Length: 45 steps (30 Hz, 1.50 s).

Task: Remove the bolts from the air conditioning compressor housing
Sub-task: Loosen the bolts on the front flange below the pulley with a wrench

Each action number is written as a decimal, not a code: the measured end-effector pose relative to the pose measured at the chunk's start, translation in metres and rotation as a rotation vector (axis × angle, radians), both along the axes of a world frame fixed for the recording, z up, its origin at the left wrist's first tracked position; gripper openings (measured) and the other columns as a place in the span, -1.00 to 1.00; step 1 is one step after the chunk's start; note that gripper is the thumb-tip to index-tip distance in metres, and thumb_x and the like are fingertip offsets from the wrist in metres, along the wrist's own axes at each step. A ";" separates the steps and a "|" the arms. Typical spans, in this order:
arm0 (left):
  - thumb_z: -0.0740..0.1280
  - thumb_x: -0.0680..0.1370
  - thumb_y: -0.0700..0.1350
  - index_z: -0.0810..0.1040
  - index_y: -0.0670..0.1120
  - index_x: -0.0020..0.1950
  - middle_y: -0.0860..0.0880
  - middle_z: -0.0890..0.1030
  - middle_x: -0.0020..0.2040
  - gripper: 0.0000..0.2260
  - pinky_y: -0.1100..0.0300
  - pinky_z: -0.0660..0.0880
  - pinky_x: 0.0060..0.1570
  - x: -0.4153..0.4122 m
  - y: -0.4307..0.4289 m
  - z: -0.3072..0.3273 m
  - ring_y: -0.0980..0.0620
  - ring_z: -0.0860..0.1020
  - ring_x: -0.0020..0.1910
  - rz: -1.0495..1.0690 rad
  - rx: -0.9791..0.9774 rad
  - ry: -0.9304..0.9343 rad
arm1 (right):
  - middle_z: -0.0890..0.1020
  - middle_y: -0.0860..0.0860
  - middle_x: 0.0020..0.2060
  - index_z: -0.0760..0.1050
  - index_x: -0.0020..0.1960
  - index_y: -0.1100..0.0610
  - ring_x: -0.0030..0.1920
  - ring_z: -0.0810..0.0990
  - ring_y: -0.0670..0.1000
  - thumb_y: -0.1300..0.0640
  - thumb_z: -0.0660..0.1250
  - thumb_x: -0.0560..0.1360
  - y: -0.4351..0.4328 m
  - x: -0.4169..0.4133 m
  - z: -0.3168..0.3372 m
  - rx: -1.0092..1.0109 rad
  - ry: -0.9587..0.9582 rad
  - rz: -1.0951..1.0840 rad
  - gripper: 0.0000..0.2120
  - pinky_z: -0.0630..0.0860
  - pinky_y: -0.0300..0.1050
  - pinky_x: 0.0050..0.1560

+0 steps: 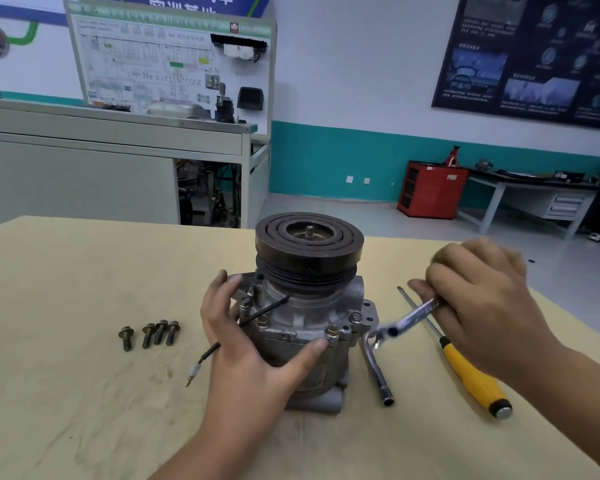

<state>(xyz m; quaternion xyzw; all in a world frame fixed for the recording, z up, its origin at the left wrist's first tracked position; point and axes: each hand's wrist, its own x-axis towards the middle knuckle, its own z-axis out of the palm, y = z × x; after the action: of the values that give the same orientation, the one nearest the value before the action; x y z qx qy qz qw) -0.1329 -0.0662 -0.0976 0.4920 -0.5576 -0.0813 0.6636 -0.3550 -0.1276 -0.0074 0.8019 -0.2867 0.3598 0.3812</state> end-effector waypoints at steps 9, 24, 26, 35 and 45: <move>0.54 0.01 0.29 0.10 0.55 0.20 0.52 0.29 0.26 -0.11 0.45 0.45 0.03 0.041 -0.013 0.010 0.40 0.46 0.16 -0.231 0.162 -0.006 | 0.68 0.07 -0.06 0.54 -0.34 0.22 0.00 0.44 0.09 0.09 0.22 0.55 0.035 0.020 0.007 0.032 0.038 0.260 -0.65 0.27 -0.04 -0.04; 0.56 0.08 0.25 0.20 0.09 0.47 0.08 0.31 0.25 0.04 0.12 0.27 0.34 0.026 0.000 0.015 0.00 0.30 0.36 0.054 0.318 -0.115 | 0.62 -0.03 -0.29 0.57 -0.19 0.15 -0.16 0.46 0.04 0.02 0.01 0.62 0.059 0.024 0.006 0.134 -0.044 0.121 -0.57 0.25 -0.09 -0.10; 0.54 0.09 0.25 0.23 0.06 0.47 0.07 0.30 0.23 0.01 0.16 0.22 0.29 0.017 0.004 0.015 -0.01 0.24 0.36 0.137 0.326 -0.128 | 0.55 -0.05 -0.39 0.53 -0.24 0.12 -0.29 0.49 0.07 -0.01 -0.07 0.64 0.061 0.022 0.008 0.192 -0.033 0.026 -0.51 0.24 -0.08 -0.15; 0.48 0.38 0.10 0.17 0.05 0.50 -0.08 0.24 0.31 -0.21 0.22 0.16 0.19 -0.012 0.024 0.011 0.11 0.09 0.26 0.231 0.328 -0.114 | 0.43 -0.07 -0.33 0.16 -0.10 0.01 -0.29 0.35 0.07 -0.17 -0.09 0.62 0.068 0.015 0.016 0.679 0.097 -0.420 -0.72 0.14 -0.10 -0.36; 0.31 0.54 -0.14 -0.20 0.49 0.34 -0.13 0.16 0.44 -0.20 0.30 0.11 0.14 -0.048 0.058 0.009 0.12 0.14 0.16 0.195 0.173 -0.212 | 0.45 -0.03 -0.14 0.31 -0.05 0.05 -0.09 0.49 0.05 0.08 0.02 0.60 0.077 0.010 0.016 0.907 0.088 -0.412 -0.88 0.42 -0.08 -0.13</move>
<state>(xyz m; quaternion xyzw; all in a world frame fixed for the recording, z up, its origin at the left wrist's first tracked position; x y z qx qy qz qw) -0.1804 -0.0080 -0.0883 0.6047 -0.5651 -0.0117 0.5611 -0.3451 -0.0506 0.0086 0.8279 -0.5506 0.0821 0.0690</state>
